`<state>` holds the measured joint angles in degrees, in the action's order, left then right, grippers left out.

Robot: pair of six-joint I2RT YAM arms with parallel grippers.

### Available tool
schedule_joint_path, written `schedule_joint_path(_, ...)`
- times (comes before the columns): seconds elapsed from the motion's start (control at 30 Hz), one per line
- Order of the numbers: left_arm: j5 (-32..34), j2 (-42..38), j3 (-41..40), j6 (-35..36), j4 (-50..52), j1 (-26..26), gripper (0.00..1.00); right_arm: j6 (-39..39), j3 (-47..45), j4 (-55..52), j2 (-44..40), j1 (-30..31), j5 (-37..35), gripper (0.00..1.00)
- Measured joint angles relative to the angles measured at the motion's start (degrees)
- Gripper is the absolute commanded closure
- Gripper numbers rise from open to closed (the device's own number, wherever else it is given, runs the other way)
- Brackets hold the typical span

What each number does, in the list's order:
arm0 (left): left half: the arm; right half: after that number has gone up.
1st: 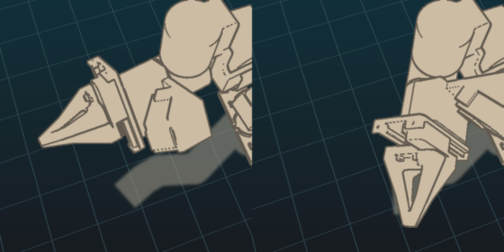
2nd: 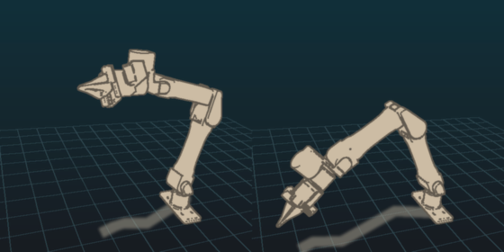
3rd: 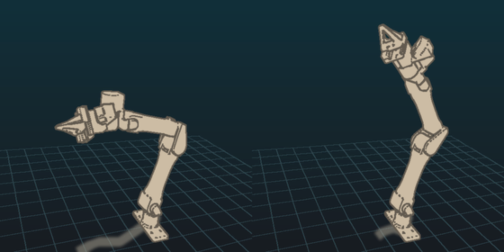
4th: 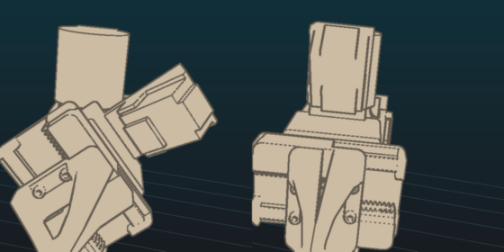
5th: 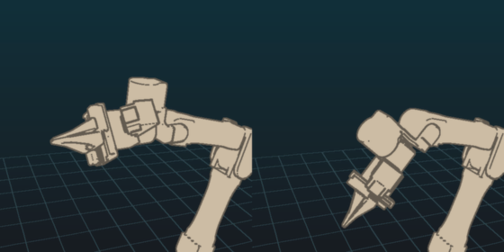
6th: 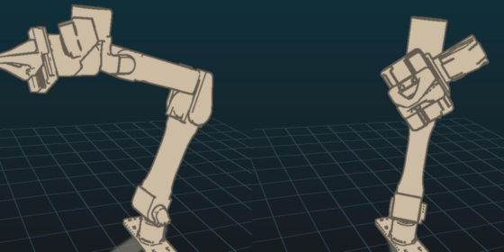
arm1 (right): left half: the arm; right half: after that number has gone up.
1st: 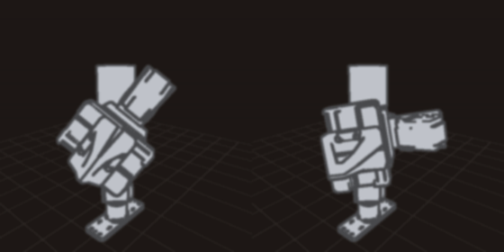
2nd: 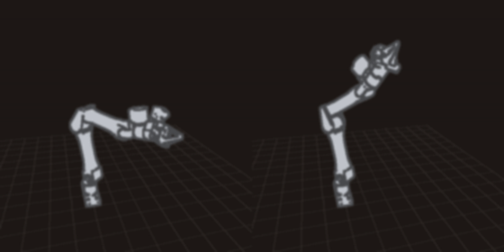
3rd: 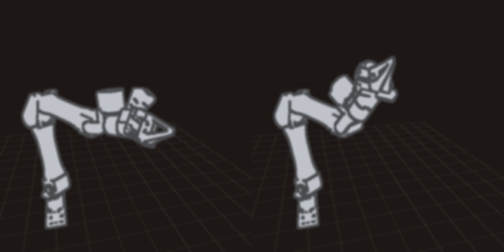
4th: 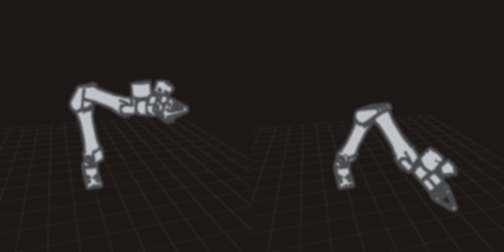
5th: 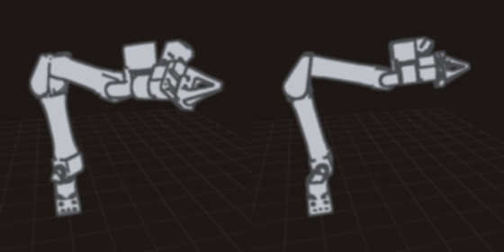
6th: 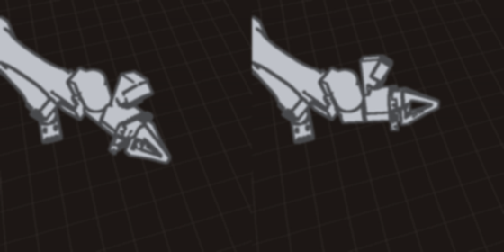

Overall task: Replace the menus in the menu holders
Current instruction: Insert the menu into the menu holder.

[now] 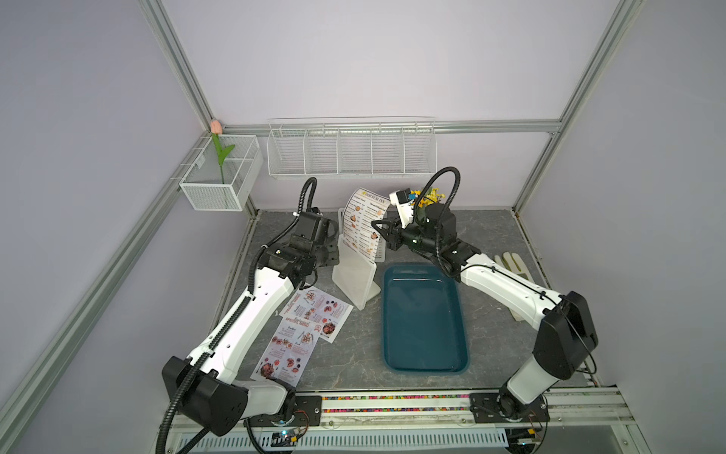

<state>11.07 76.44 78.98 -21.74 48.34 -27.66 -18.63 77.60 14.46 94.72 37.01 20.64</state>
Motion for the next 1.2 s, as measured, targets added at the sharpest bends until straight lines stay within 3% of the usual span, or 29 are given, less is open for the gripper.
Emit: schedule_joint_path(1.2,-0.48,2.69,3.21,1.49,0.46,0.0,0.48,-0.83,-6.16,10.82,-0.33,0.76,-2.75,0.93)
